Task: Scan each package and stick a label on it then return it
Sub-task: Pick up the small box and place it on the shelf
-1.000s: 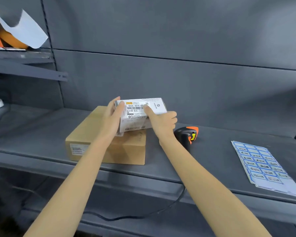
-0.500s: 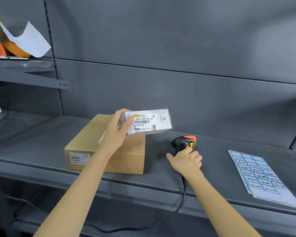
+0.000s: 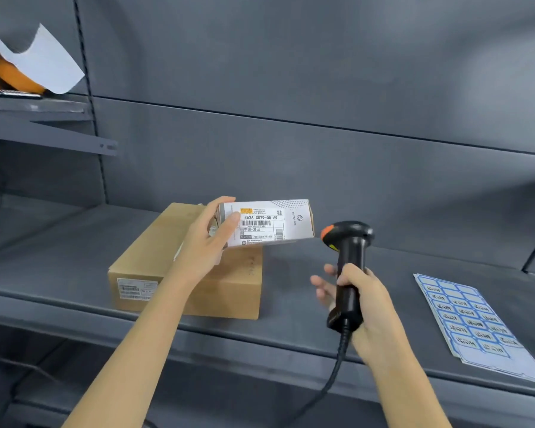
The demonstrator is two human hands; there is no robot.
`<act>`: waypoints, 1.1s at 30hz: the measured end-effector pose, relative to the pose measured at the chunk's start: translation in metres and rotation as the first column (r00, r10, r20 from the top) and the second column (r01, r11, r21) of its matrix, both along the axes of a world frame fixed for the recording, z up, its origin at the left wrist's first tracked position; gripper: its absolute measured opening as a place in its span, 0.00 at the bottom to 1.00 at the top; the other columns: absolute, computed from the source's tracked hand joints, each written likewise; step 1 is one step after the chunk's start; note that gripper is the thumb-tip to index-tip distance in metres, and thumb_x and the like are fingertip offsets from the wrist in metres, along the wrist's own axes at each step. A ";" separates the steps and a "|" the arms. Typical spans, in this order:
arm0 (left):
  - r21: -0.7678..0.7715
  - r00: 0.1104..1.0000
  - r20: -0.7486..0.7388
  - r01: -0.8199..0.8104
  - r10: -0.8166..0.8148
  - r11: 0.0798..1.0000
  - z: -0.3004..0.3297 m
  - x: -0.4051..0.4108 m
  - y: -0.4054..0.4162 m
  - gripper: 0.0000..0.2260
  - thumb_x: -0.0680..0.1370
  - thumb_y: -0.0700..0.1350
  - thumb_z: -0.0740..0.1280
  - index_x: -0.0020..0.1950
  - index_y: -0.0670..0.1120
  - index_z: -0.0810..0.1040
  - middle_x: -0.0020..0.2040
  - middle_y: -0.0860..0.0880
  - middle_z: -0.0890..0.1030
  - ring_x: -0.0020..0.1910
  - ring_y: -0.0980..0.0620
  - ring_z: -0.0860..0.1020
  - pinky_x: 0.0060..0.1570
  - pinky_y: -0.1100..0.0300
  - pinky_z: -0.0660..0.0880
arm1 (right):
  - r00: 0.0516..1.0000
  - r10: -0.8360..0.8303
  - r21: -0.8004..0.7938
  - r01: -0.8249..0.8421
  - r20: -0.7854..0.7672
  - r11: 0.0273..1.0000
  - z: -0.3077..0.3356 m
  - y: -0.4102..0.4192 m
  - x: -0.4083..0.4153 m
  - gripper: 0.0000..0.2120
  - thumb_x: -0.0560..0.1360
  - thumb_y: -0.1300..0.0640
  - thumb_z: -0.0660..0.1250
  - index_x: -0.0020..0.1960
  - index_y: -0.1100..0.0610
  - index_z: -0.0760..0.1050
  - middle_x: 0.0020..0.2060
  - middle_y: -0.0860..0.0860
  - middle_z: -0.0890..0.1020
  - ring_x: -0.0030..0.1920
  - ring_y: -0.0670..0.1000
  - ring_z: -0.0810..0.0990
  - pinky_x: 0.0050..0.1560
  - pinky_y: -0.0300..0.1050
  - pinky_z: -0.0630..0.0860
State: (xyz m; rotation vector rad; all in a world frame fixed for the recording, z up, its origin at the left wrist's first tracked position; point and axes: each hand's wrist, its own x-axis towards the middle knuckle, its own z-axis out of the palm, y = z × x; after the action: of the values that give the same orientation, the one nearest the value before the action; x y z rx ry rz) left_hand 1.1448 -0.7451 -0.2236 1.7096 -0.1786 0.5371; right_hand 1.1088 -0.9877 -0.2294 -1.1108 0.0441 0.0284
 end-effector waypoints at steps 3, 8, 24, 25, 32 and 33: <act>-0.003 1.000 0.022 0.004 -0.004 1.000 0.000 0.000 -0.001 0.11 0.80 0.54 0.62 0.63 0.60 0.72 0.54 0.55 0.82 0.44 0.64 0.80 0.29 0.69 0.71 | 0.983 0.147 0.047 -0.153 0.109 0.987 -0.005 0.025 -0.035 0.15 0.62 0.57 0.70 0.46 0.58 0.69 0.31 0.53 0.77 0.23 0.52 0.73 0.21 0.40 0.68; 0.013 0.999 0.040 -0.005 0.005 1.000 0.001 -0.003 -0.002 0.11 0.80 0.51 0.63 0.63 0.56 0.72 0.50 0.61 0.81 0.46 0.65 0.81 0.31 0.70 0.75 | 0.940 0.242 -0.025 -0.243 0.239 0.970 -0.014 0.058 -0.059 0.15 0.65 0.49 0.71 0.51 0.50 0.78 0.31 0.53 0.72 0.20 0.51 0.65 0.22 0.40 0.66; -0.011 0.999 0.051 0.000 0.001 1.000 0.000 -0.001 -0.002 0.11 0.79 0.52 0.64 0.61 0.62 0.71 0.54 0.61 0.78 0.52 0.64 0.80 0.35 0.68 0.77 | 0.909 0.324 -0.004 -0.335 0.263 0.942 -0.009 0.060 -0.046 0.10 0.70 0.52 0.68 0.50 0.55 0.76 0.32 0.52 0.70 0.20 0.50 0.64 0.22 0.39 0.65; -0.015 0.999 0.051 -0.003 0.004 1.000 0.000 -0.001 -0.003 0.12 0.79 0.52 0.64 0.61 0.61 0.71 0.54 0.61 0.78 0.52 0.63 0.80 0.35 0.68 0.77 | 0.905 0.331 0.003 -0.344 0.266 0.939 -0.009 0.059 -0.045 0.10 0.71 0.53 0.68 0.50 0.55 0.76 0.32 0.52 0.70 0.20 0.49 0.64 0.22 0.39 0.65; -0.021 0.999 0.054 0.001 0.000 1.000 0.000 0.001 -0.003 0.11 0.80 0.50 0.63 0.62 0.57 0.72 0.52 0.58 0.81 0.48 0.63 0.81 0.35 0.66 0.78 | 0.910 0.322 0.020 -0.339 0.262 0.940 -0.003 0.048 -0.038 0.19 0.66 0.48 0.70 0.53 0.57 0.76 0.32 0.53 0.73 0.21 0.50 0.67 0.22 0.40 0.66; -0.030 0.998 0.054 -0.023 0.025 0.999 0.000 0.002 -0.002 0.10 0.80 0.50 0.63 0.61 0.57 0.73 0.52 0.60 0.81 0.47 0.64 0.81 0.35 0.64 0.78 | 0.923 0.297 0.034 -0.314 0.244 0.949 -0.002 0.044 -0.035 0.21 0.66 0.48 0.69 0.55 0.57 0.76 0.33 0.53 0.74 0.21 0.50 0.67 0.22 0.40 0.66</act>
State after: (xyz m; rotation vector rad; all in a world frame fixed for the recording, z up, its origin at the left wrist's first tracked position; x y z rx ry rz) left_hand 1.1467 -0.7476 -0.2234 1.6717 -0.1888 0.6017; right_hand 1.0738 -0.9436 -0.2310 -1.0329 -0.3437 0.1763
